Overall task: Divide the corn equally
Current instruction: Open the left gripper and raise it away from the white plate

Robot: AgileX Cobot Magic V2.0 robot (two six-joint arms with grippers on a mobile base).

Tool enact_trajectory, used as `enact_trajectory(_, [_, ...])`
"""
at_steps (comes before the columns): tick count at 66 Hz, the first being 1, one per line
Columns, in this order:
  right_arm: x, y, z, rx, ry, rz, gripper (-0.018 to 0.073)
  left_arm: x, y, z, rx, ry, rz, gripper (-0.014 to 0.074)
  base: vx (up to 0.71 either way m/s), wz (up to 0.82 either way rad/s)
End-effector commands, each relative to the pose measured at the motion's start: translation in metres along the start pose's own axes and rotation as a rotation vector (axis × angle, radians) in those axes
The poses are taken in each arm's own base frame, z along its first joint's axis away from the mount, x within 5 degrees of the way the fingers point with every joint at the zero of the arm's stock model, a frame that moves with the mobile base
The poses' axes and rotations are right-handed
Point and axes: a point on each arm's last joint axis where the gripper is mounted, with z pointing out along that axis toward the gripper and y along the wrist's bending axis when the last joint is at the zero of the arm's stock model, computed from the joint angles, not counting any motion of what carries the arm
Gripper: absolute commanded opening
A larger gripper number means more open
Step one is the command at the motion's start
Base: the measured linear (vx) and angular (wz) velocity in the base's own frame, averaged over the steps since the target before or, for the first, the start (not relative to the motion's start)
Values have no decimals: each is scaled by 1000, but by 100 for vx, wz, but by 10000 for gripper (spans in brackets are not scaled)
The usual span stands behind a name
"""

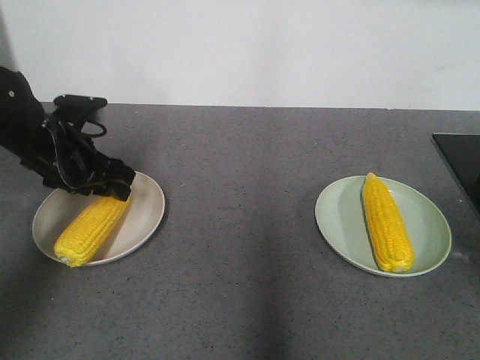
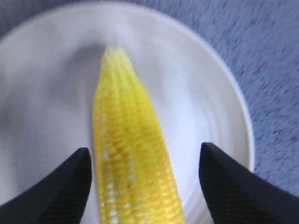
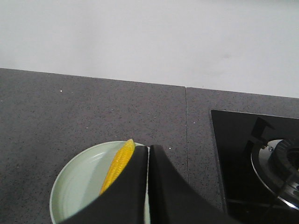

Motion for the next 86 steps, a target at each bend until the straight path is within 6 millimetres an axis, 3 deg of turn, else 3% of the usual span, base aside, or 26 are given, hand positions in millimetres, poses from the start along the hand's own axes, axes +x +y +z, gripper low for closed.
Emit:
enact_trajectory(1, [-14, -1, -3, 5, -94, -4, -5, -17, -10, -50, 1, -164, 14, 452, 0, 0])
enact_trajectory(16, [-14, -1, -3, 5, -94, -4, -5, -22, -18, -101, -21, -320, 44, 297, 0, 0])
enact_trajectory(31, [-14, -1, -3, 5, -94, -4, -5, -13, -23, -150, -97, -487, 90, -2, 0, 0])
enact_trajectory(40, [-14, -1, -3, 5, -94, -4, -5, -4, -25, -164, -111, -575, 94, -8, 0, 0])
enact_trajectory(50, [-14, -1, -3, 5, -94, -4, -5, 15, -25, -164, -137, -695, 89, -7, 0, 0])
enact_trajectory(69, [-14, -1, -3, 5, -94, -4, -5, 74, -21, -134, -177, -829, 54, -7, 0, 0])
enact_trajectory(86, [-14, -1, -3, 5, -94, -4, -5, 121, -21, -116, -174, -824, 27, -7, 0, 0])
